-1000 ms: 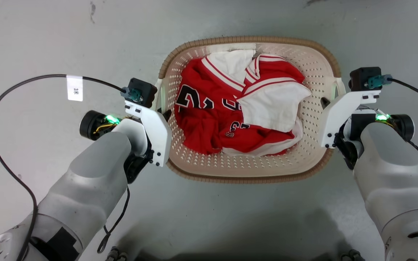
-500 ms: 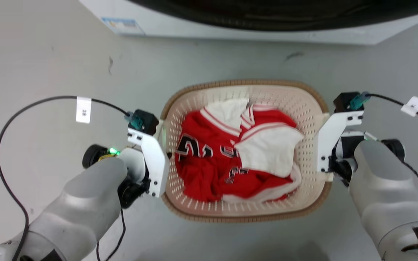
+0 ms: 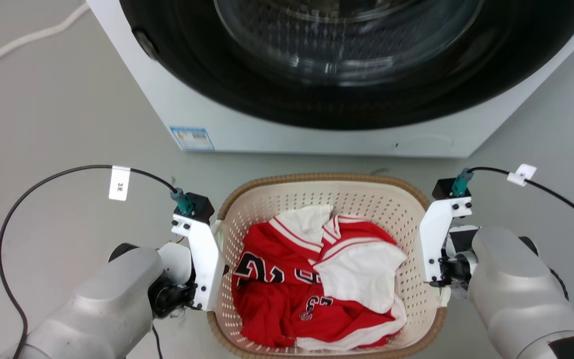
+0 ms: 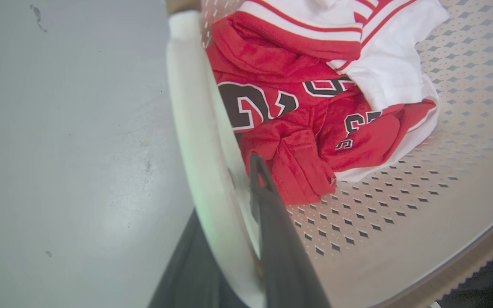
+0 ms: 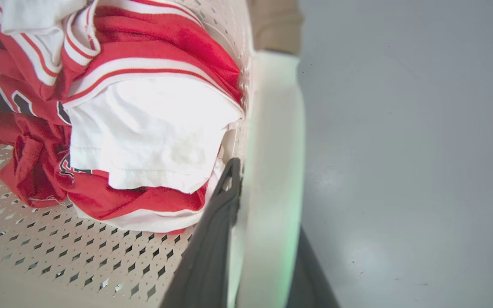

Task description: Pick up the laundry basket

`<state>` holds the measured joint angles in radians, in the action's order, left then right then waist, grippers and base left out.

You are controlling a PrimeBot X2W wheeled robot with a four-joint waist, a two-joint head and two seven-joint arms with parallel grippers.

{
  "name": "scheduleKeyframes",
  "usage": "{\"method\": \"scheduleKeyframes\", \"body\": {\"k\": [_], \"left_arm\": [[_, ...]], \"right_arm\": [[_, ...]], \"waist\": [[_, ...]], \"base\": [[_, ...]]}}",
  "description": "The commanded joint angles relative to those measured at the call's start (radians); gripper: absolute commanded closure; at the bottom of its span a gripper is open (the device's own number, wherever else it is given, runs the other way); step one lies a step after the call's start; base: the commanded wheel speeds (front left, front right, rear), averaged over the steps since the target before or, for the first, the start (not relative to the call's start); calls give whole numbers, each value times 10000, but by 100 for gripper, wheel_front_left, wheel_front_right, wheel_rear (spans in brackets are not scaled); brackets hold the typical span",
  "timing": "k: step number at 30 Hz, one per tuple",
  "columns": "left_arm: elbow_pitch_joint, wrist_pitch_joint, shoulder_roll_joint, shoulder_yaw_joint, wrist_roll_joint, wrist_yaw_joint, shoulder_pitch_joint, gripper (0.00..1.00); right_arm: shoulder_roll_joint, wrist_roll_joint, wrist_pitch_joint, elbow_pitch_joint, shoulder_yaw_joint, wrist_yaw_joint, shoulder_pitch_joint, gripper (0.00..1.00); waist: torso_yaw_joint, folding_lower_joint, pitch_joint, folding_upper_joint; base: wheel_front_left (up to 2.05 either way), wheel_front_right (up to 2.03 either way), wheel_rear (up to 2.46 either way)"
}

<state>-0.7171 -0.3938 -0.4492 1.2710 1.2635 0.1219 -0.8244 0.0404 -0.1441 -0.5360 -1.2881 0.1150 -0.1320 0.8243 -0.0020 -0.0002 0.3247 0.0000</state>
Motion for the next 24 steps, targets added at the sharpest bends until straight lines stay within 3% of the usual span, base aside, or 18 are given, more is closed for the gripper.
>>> {"method": "scheduleKeyframes", "body": {"k": [1,14,24], "left_arm": [[95,-33,-81,29,9,143,108,100],[668,-1302,-492,80,803,158,791,100],[830,-1933,-668,84,687,158,1255,100]], "right_arm": [[177,19,-9,12,87,24,-128,100],[153,-1665,-1506,792,2206,16,-944,100],[141,-2684,-2171,1117,2937,13,-1558,100]], "waist": [[-61,2,-604,0],[-279,2,-2454,0],[-335,2,-3194,0]], "base": [[0,0,0],[0,0,0],[0,0,0]]}}
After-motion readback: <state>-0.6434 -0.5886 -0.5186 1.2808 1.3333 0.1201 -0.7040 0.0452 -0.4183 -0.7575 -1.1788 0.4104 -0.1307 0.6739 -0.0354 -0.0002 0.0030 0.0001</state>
